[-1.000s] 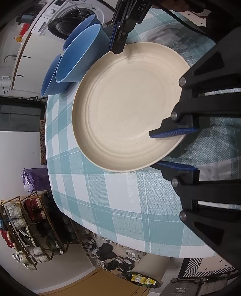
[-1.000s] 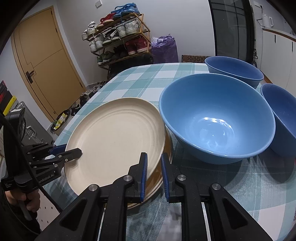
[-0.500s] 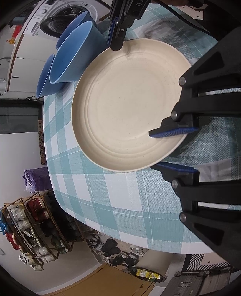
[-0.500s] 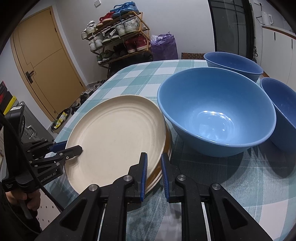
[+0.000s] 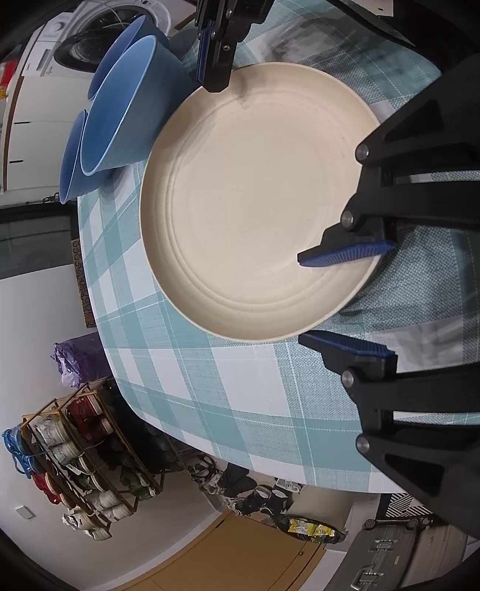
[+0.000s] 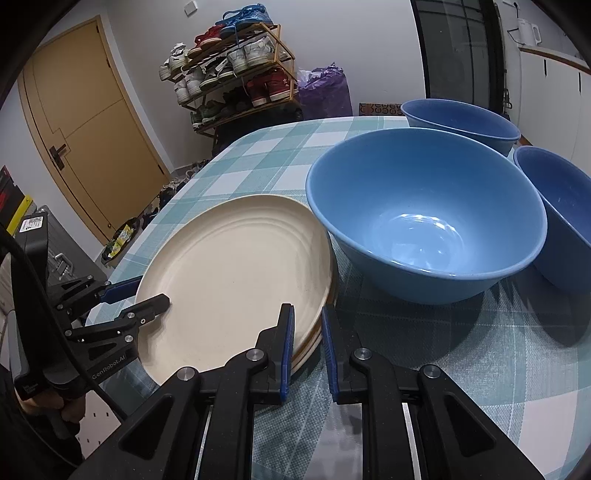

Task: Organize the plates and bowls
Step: 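Lower the held plate with both grippers onto the other cream plate, then open both grippers to release the plate onto the stack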

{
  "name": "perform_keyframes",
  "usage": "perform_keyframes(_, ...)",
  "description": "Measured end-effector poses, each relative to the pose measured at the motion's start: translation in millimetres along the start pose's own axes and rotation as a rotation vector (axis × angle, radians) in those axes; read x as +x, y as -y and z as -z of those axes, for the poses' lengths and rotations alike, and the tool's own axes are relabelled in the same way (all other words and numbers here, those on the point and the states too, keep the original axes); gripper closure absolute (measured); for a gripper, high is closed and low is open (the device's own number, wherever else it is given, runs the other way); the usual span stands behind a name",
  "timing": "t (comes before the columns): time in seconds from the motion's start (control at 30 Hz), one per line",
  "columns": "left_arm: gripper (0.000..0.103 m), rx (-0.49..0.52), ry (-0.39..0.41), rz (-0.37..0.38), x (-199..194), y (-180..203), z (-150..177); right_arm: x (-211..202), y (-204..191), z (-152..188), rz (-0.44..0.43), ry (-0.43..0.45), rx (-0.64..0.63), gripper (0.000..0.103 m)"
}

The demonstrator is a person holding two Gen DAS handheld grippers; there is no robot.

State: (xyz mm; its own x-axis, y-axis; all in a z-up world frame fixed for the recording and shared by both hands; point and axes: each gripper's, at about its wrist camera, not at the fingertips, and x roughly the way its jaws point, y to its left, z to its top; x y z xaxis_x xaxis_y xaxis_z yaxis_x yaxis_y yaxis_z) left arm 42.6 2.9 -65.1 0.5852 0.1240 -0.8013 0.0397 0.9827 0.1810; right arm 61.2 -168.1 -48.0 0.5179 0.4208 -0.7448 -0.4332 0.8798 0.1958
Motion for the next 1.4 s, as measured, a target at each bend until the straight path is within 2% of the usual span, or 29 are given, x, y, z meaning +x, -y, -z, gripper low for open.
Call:
perform_keyframes(0.53,0.060,0.004,-0.002,0.009,2,0,-1,4,0,-1,0.007,-0.005,-0.003,0.088)
perform_keyframes(0.73,0.058,-0.017,-0.011,0.050,3,-5,0,-1,1,-2,-0.012,0.001,0.005,0.087)
perform_keyframes(0.8,0.052,-0.035,-0.018,0.081,2,-7,0,-4,1,-2,-0.013,0.006,0.000,0.084)
perform_keyframes(0.9,0.052,-0.047,-0.011,0.108,-1,-9,0,-7,-1,-3,-0.019,0.011,-0.010,0.075)
perform_keyframes(1.03,0.049,-0.062,0.004,0.138,-5,-12,1,-9,-6,-3,-0.033,0.018,-0.024,0.058)
perform_keyframes(1.17,0.043,-0.080,0.036,0.192,-15,-15,-1,-17,-9,-7,-0.048,0.031,-0.040,0.050)
perform_keyframes(1.27,0.043,-0.093,0.051,0.222,-21,-18,-3,-25,-10,-9,-0.060,0.046,-0.048,0.031)
perform_keyframes(1.37,0.041,-0.101,0.065,0.239,-27,-19,-7,-36,-11,-12,-0.061,0.065,-0.056,0.023)
perform_keyframes(1.4,0.033,-0.103,0.076,0.241,-31,-20,-9,-40,-11,-13,-0.055,0.075,-0.059,0.020)
